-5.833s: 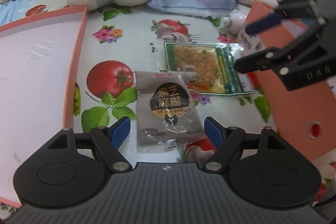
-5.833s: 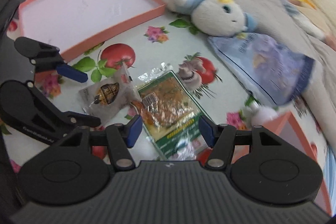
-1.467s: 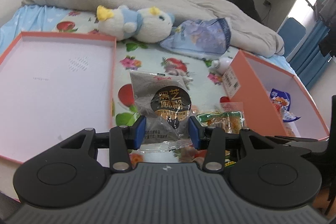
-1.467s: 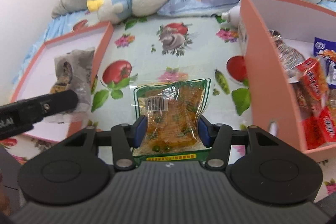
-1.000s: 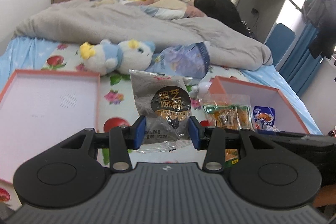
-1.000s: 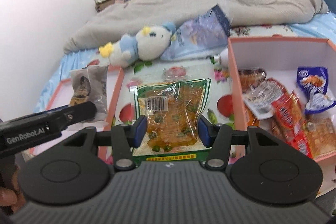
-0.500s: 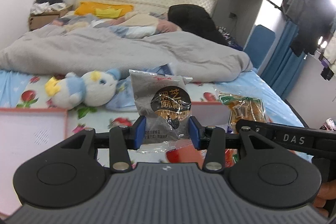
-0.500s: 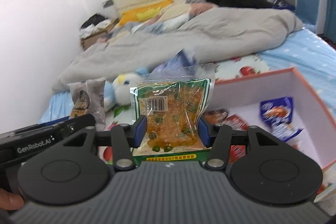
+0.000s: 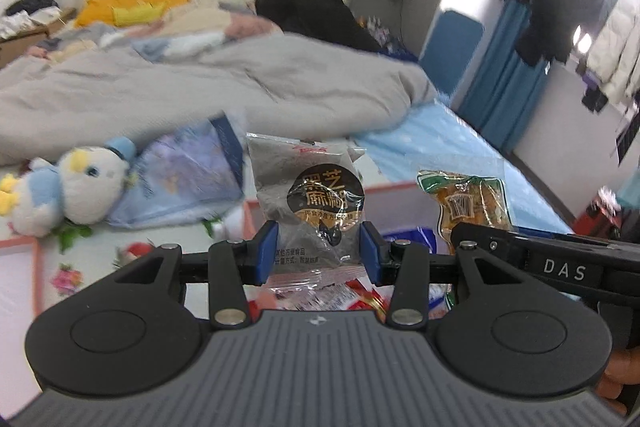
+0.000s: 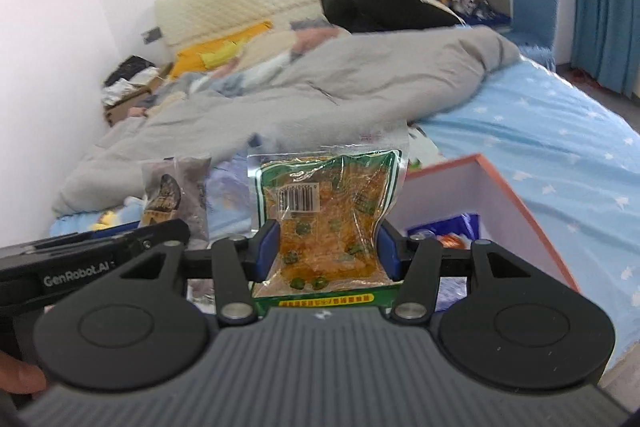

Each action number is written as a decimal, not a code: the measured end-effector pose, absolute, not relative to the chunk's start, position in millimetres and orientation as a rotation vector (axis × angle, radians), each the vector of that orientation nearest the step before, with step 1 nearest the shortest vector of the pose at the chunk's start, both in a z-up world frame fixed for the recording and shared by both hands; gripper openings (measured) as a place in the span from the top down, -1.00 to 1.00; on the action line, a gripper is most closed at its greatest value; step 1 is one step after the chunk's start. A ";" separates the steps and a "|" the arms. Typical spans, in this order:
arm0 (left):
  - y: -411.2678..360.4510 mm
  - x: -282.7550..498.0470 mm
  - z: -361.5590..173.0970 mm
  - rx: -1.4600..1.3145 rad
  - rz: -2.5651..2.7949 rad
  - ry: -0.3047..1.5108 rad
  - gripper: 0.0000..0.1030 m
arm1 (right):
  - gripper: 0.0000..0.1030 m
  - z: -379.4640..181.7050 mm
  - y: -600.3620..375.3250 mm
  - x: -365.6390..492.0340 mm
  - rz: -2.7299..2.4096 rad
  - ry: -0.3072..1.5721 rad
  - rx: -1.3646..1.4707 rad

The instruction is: Organize snacks

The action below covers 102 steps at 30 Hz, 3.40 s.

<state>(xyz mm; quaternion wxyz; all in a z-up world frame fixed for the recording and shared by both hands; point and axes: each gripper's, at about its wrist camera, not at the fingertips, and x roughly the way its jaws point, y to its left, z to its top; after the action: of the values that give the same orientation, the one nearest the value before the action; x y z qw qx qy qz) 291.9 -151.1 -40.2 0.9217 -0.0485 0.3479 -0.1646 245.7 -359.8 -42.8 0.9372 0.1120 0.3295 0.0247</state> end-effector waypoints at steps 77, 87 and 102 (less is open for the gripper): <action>-123.0 71.7 16.9 -0.042 -0.384 0.587 -0.38 | -0.44 -16.0 -355.8 43.4 -0.035 0.526 0.207; -124.2 70.2 4.1 -0.030 -0.382 0.610 -0.38 | -0.44 -26.0 -364.2 37.4 -0.053 0.539 0.217; -128.9 73.1 5.9 -0.028 -0.377 0.595 -0.38 | -0.44 -25.2 -362.2 33.9 -0.042 0.521 0.215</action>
<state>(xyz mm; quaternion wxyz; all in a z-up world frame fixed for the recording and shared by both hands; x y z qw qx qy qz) 73.1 -128.9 5.9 0.9385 -0.0137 0.2914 -0.1847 33.9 -362.2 -25.2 0.9604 0.1059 0.2570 -0.0209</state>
